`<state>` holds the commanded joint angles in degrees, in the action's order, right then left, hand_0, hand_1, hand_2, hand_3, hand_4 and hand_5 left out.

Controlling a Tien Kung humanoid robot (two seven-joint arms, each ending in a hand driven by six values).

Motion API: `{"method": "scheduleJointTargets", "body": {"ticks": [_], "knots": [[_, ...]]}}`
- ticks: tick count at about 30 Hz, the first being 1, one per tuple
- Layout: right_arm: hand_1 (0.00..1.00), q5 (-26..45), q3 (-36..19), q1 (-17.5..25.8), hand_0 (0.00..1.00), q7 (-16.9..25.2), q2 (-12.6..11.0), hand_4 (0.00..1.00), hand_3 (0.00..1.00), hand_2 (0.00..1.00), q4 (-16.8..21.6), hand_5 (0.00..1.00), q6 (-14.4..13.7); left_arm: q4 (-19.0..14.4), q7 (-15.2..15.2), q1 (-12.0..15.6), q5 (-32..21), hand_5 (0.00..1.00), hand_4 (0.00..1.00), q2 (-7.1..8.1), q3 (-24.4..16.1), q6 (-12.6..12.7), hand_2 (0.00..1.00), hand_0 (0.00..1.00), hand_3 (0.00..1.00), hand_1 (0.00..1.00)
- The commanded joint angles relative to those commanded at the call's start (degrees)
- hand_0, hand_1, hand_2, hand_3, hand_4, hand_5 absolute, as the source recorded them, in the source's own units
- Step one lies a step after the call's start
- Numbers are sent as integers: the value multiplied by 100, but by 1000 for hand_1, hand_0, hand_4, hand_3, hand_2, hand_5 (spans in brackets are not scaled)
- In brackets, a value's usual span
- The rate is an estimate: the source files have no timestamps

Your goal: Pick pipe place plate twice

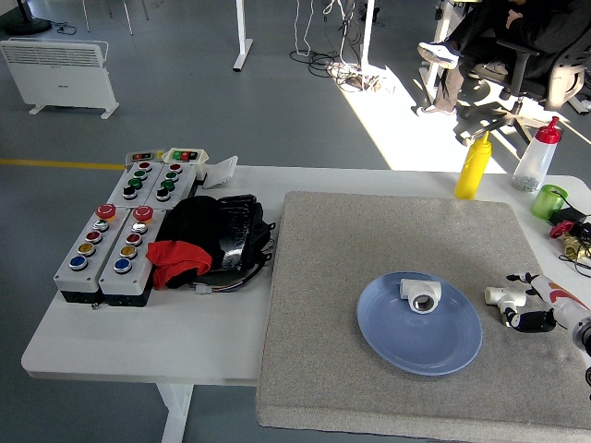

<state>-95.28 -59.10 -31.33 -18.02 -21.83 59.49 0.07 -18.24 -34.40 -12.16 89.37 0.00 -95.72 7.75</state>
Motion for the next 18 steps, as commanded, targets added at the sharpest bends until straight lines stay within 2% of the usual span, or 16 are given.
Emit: {"method": "scheduleJointTargets", "body": {"ticks": [11,18], "knots": [[860,32,27,13,942,-13,4,798,877,949,31,320,104,3,0,-11,1,998,339,0,-4,3,700,679,636,671],[858,43,186,-33,928,-37,38,801,875,947,-80,324,144,5,7,-16,-9,998,339,0,-1,6,700,679,636,672]]}}
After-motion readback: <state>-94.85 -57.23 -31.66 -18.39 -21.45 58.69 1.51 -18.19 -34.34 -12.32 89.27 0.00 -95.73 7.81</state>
